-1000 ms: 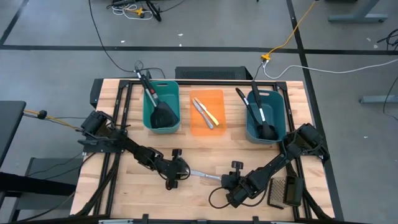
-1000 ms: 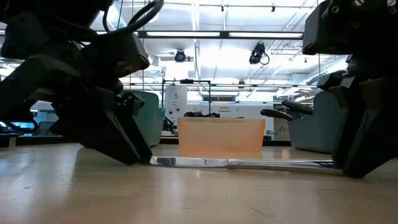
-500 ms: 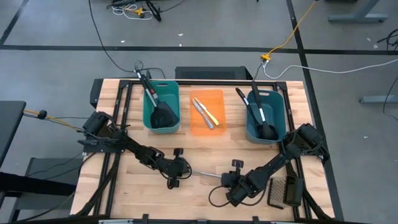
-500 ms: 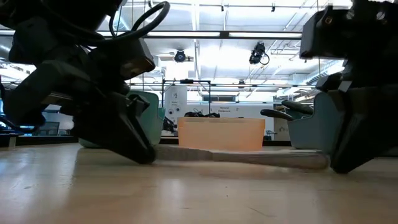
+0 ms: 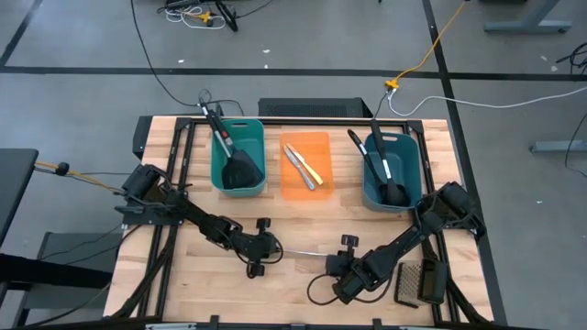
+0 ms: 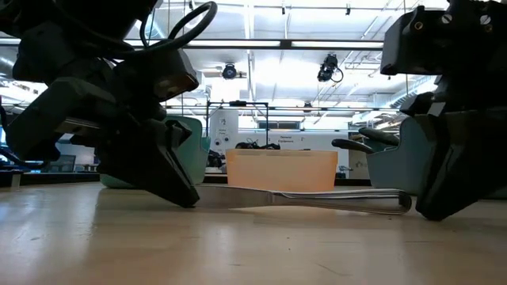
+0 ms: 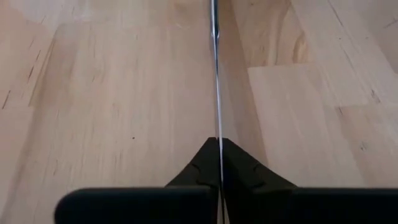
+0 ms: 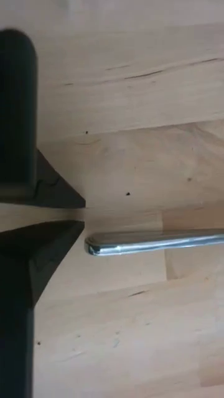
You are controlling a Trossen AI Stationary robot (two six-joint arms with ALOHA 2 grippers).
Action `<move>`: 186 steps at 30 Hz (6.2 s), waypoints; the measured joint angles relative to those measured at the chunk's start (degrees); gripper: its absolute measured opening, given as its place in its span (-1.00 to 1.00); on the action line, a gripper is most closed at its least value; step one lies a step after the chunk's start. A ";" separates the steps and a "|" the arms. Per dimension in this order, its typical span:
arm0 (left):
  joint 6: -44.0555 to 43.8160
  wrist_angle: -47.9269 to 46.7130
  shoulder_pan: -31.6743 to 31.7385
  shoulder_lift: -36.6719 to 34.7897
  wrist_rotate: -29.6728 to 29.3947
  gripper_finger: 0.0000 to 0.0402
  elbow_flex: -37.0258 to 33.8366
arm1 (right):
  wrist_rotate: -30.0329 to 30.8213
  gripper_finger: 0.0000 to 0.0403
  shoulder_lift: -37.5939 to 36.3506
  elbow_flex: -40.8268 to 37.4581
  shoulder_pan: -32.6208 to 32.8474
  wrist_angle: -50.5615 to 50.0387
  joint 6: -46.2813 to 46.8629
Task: Pick & Place Kitchen Items
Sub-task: Put the silver knife into the orange bin
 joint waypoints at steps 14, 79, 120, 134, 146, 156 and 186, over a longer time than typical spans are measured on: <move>0.20 -0.18 -0.02 0.02 0.02 -0.98 -0.02 | -5.99 -0.26 0.18 7.17 -6.44 -6.04 -5.15; 16.83 -9.52 -0.05 -81.13 -15.68 -0.98 -28.10 | -16.46 -0.91 -0.04 4.73 -11.39 -0.85 -12.91; 11.49 -3.78 14.14 -82.51 3.22 -0.88 -41.13 | -15.29 -0.91 -3.48 4.64 -10.99 5.51 -18.36; 11.39 -3.82 14.16 -82.49 2.74 -0.91 -41.16 | -9.31 -0.91 -23.05 4.65 -11.08 5.16 -28.05; 11.17 -3.78 14.16 -82.49 2.65 -0.92 -41.18 | -0.79 -0.91 -51.38 -14.37 -11.15 19.87 -35.49; 10.86 -3.76 14.16 -82.50 2.65 -0.91 -41.20 | 0.29 -0.91 -76.80 -37.84 -12.17 37.69 -40.30; 11.84 -3.74 14.16 -82.49 2.19 -0.91 -41.22 | 5.56 -0.90 -85.19 -50.06 -17.95 52.03 -41.93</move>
